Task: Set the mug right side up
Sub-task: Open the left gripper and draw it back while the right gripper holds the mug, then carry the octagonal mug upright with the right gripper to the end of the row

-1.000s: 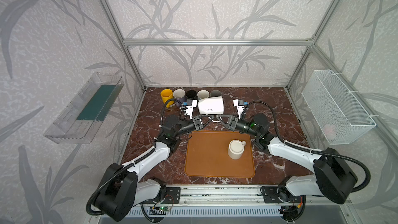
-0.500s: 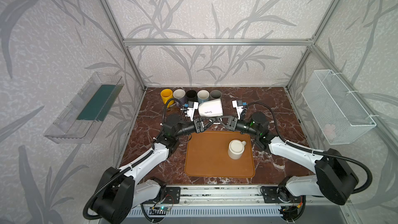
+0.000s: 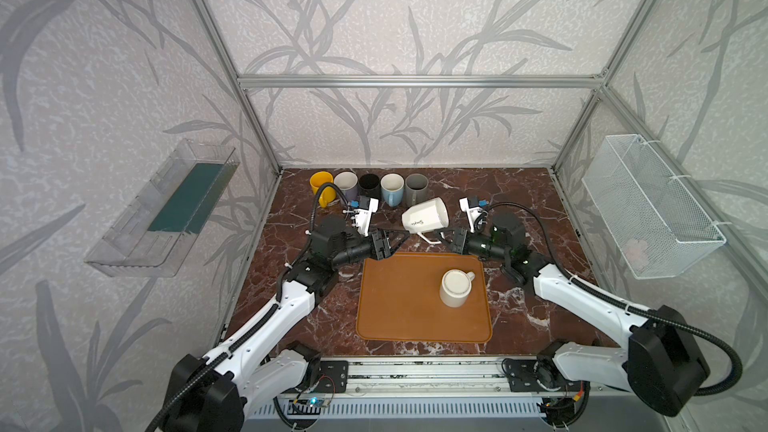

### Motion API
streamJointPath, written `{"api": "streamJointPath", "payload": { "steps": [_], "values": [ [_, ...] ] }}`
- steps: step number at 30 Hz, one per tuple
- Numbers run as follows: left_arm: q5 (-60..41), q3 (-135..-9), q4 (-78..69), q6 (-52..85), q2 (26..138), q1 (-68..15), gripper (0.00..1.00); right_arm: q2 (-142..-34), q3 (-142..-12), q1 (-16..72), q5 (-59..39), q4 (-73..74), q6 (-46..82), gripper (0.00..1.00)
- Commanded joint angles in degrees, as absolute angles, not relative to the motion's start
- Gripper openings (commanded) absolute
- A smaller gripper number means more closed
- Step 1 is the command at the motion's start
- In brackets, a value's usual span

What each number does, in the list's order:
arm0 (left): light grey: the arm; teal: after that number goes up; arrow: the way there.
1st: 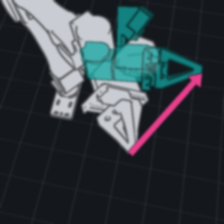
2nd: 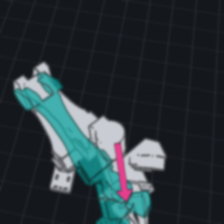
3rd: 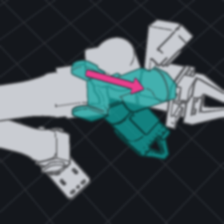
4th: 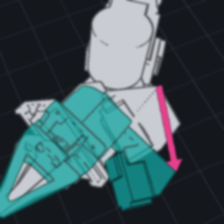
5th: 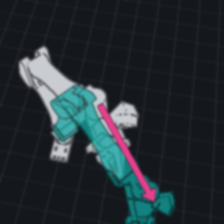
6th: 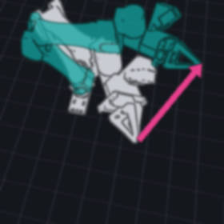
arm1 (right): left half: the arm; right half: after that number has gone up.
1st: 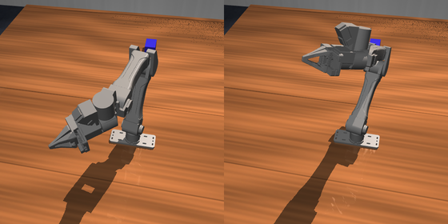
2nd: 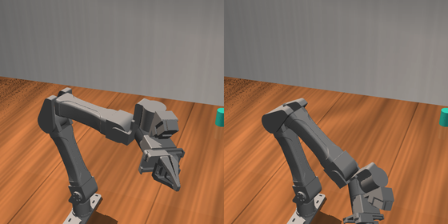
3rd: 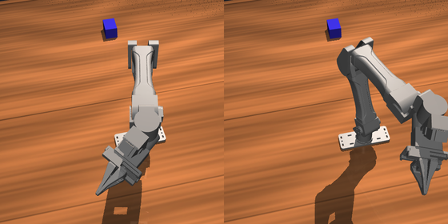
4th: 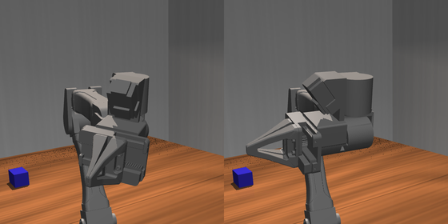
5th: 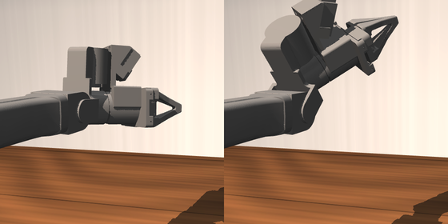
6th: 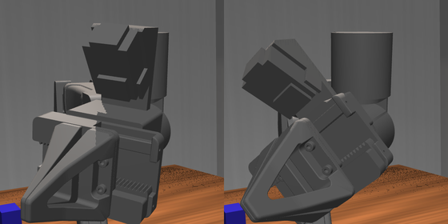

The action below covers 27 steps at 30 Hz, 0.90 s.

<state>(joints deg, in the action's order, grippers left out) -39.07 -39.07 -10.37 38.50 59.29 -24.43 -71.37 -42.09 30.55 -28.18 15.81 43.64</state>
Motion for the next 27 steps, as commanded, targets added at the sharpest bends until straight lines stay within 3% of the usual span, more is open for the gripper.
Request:
{"api": "streamJointPath", "payload": {
  "steps": [1, 11, 27],
  "values": [
    [-37.4, -40.6, -6.2, 35.6, 58.4, -24.6, 0.62, -68.5, -46.3, 29.5, -26.7, 14.2, 39.2, 0.0],
    [-36.9, -40.6, -4.4, 34.7, 57.7, -24.6, 0.61, -70.8, -48.9, 27.3, -22.0, 4.8, 33.2, 0.0],
    [-36.0, -40.8, -2.1, 33.4, 55.9, -24.6, 0.61, -81.0, -62.4, 27.3, -6.2, -15.2, 23.1, 0.0]
  ]
}}
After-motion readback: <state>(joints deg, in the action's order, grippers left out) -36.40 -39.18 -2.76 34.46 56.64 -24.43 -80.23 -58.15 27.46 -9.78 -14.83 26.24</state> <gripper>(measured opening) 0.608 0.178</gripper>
